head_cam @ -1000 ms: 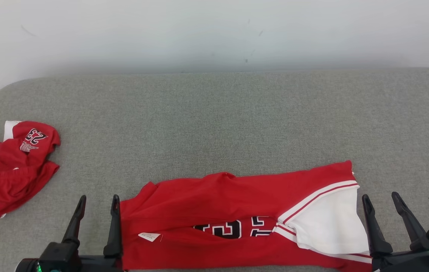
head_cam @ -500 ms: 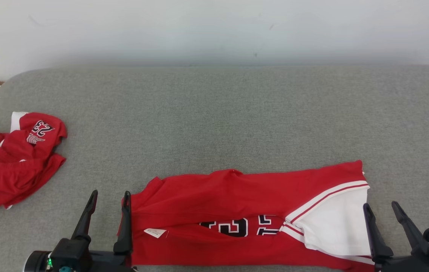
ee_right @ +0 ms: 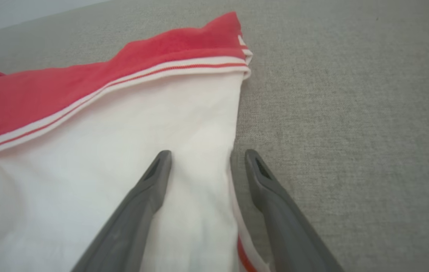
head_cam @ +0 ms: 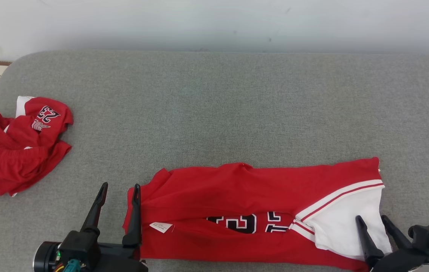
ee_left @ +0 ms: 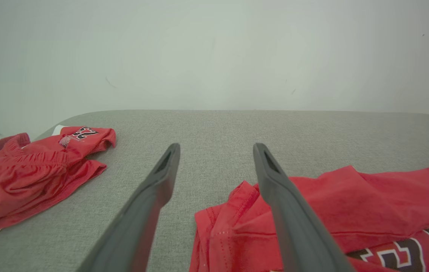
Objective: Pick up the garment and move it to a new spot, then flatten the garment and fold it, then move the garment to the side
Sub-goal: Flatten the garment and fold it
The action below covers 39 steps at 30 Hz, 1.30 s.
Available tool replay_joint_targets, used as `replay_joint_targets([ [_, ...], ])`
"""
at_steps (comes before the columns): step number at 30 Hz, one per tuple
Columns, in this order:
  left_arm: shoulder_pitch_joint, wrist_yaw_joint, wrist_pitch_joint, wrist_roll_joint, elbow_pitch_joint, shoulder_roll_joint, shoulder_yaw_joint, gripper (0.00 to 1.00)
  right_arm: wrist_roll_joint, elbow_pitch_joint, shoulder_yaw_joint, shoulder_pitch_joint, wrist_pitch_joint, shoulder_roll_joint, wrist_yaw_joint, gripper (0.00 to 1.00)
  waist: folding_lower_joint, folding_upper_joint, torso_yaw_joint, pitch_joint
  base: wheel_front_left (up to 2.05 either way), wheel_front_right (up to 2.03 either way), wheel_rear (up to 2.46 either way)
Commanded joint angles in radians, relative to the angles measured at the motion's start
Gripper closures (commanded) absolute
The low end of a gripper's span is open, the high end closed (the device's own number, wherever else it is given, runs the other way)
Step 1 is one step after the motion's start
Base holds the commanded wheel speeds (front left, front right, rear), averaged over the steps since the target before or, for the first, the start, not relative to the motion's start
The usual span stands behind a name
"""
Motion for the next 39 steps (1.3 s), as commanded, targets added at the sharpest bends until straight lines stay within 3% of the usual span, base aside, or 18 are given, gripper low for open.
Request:
replay_joint_targets([
  [1, -0.009, -0.005, -0.004, 0.014, 0.004, -0.003, 0.004, 0.0, 0.017, 0.026, 0.016, -0.016, 0.004, -0.008, 0.0, 0.0, -0.0001, 0.0, 0.004, 0.007, 0.0, 0.0, 0.0],
  [2, -0.01, -0.007, -0.004, 0.015, 0.005, -0.005, 0.006, 0.0, 0.033, 0.041, 0.035, -0.022, 0.012, -0.007, 0.0, 0.0, -0.0001, 0.0, 0.005, 0.008, 0.0, 0.0, 0.0],
  [3, -0.011, -0.008, -0.004, 0.018, 0.005, -0.007, 0.008, 0.0, 0.045, 0.05, 0.055, -0.029, 0.012, -0.007, 0.0, 0.08, -0.0001, 0.0, 0.006, 0.01, 0.0, 0.0, 0.0],
  [4, -0.012, -0.007, -0.004, 0.021, 0.005, -0.009, 0.01, 0.0, 0.063, 0.055, 0.072, -0.033, 0.012, -0.007, 0.0, 0.69, -0.0001, 0.0, 0.007, 0.012, 0.0, 0.0, 0.0],
  [5, -0.012, -0.009, -0.004, 0.023, 0.004, -0.01, 0.013, 0.0, 0.077, 0.062, 0.092, -0.034, 0.019, -0.009, 0.0, 1.0, -0.0001, 0.0, 0.007, 0.014, 0.0, 0.0, 0.0],
  [11, 0.002, -0.012, -0.004, 0.026, -0.005, -0.015, 0.036, 0.0, 0.148, 0.063, 0.12, -0.055, -0.029, -0.039, -0.001, 1.0, -0.0001, 0.0, -0.004, 0.019, 0.0, 0.0, 0.0],
  [22, 0.01, -0.021, -0.004, 0.046, -0.019, -0.031, 0.062, 0.0, 0.145, 0.069, -0.057, -0.042, -0.104, -0.132, -0.001, 1.0, -0.0001, 0.0, -0.053, 0.037, 0.0, 0.0, 0.0],
  [31, 0.005, -0.031, -0.004, 0.061, -0.011, -0.043, 0.071, 0.0, 0.11, 0.085, -0.134, -0.042, -0.117, -0.177, -0.001, 1.0, -0.0001, 0.0, -0.081, 0.04, 0.0, 0.0, 0.0],
  [35, 0.002, -0.035, -0.004, 0.066, -0.012, -0.045, 0.077, 0.0, 0.087, 0.02, -0.109, -0.053, -0.117, -0.17, -0.001, 1.0, -0.0001, 0.0, -0.09, 0.041, 0.0, 0.0, 0.0],
  [39, 0.006, -0.038, -0.004, 0.071, -0.013, -0.049, 0.083, 0.0, 0.038, -0.123, -0.067, -0.043, -0.097, -0.152, -0.001, 1.0, -0.0001, 0.0, -0.098, 0.04, 0.0, 0.0, 0.0],
])
